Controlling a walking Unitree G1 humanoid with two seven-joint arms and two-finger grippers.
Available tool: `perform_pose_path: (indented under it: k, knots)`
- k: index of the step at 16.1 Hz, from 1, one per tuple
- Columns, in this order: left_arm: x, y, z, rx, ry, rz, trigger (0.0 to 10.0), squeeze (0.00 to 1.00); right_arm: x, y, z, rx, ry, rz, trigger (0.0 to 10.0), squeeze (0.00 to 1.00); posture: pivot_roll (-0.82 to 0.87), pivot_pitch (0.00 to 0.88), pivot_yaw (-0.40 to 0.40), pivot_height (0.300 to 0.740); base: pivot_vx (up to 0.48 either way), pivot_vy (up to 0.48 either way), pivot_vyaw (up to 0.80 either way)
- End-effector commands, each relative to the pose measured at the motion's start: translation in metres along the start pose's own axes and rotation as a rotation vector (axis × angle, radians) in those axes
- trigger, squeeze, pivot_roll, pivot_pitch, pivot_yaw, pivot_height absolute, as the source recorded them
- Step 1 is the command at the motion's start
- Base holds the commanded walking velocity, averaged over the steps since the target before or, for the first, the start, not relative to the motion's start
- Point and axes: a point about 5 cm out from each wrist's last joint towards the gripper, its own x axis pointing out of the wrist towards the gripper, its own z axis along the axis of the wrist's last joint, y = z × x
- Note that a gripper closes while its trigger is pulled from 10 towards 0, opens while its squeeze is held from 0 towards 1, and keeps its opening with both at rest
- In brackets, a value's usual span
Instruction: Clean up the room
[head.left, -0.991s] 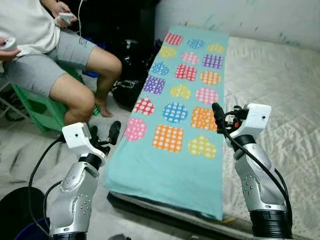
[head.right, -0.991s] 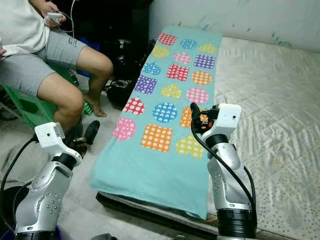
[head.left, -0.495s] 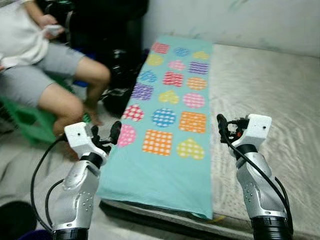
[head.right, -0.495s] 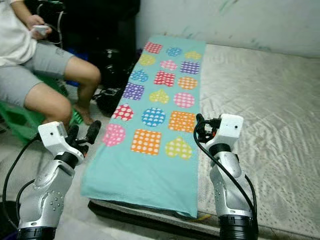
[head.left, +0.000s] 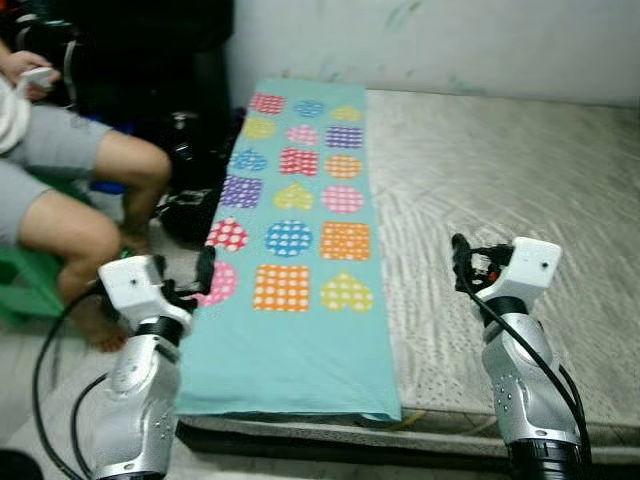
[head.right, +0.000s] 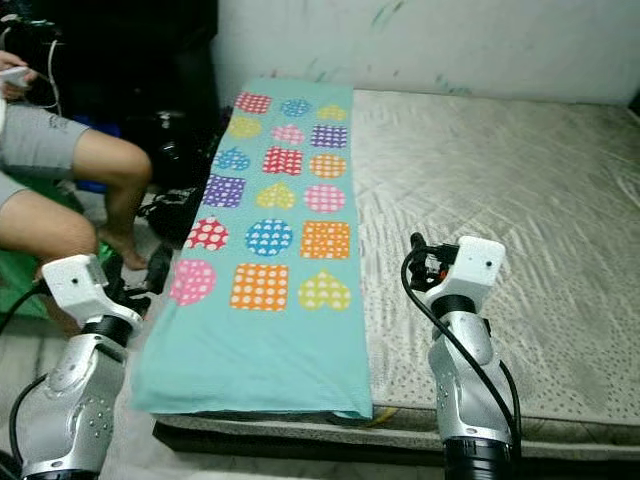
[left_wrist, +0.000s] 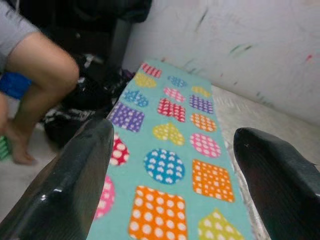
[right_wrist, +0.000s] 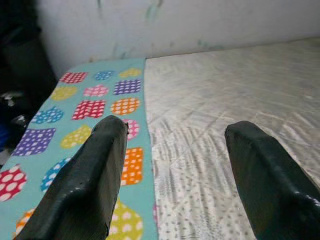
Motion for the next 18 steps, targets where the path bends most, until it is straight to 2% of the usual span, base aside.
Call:
perform_pose_path:
  k: [1,2,4,5,6,14,18]
  knots:
    - [0.0003,0.0025,0.0035,0.051,-0.017,-0.002,10.0,0.0,-0.0011,-0.0012,-0.0031,0.004,0.006,-0.008,10.0,0.0,-0.03,0.038,-0.001,0.74,0.0,0.0,-0.8]
    - [0.0017,0.0021,0.0057,0.124,-0.023,-0.015,10.0,0.0,-0.0003,-0.0003,-0.003,0.001,0.004,-0.007,10.0,0.0,-0.03,0.039,-0.003,0.74,0.0,0.0,-0.8]
    - [0.002,0.0013,0.006,0.16,-0.028,-0.023,10.0,0.0,0.0001,-0.0001,-0.0027,0.0,0.002,-0.007,10.0,0.0,-0.03,0.039,-0.003,0.74,0.0,0.0,-0.8]
    - [0.0011,-0.0008,0.0059,0.226,-0.046,-0.042,10.0,0.0,0.0003,-0.001,-0.0022,-0.003,-0.002,-0.009,10.0,0.0,-0.03,0.044,-0.004,0.74,0.0,0.0,-0.8]
    - [0.0006,-0.0011,0.0058,0.237,-0.051,-0.043,10.0,0.0,0.0003,-0.0016,-0.0023,-0.005,-0.002,-0.01,10.0,0.0,-0.03,0.044,-0.004,0.74,0.0,0.0,-0.8]
    - [0.0028,-0.0027,-0.0006,0.207,-0.017,-0.013,10.0,0.0,0.0006,-0.0029,-0.0034,-0.02,-0.005,-0.011,10.0,0.0,-0.04,0.056,-0.005,0.74,0.0,0.0,-0.79]
    - [0.003,-0.0027,-0.0013,0.196,-0.011,-0.006,10.0,0.0,0.0006,-0.0012,-0.004,-0.027,-0.004,0.0,10.0,0.0,-0.04,0.056,-0.009,0.74,0.0,0.0,0.0]
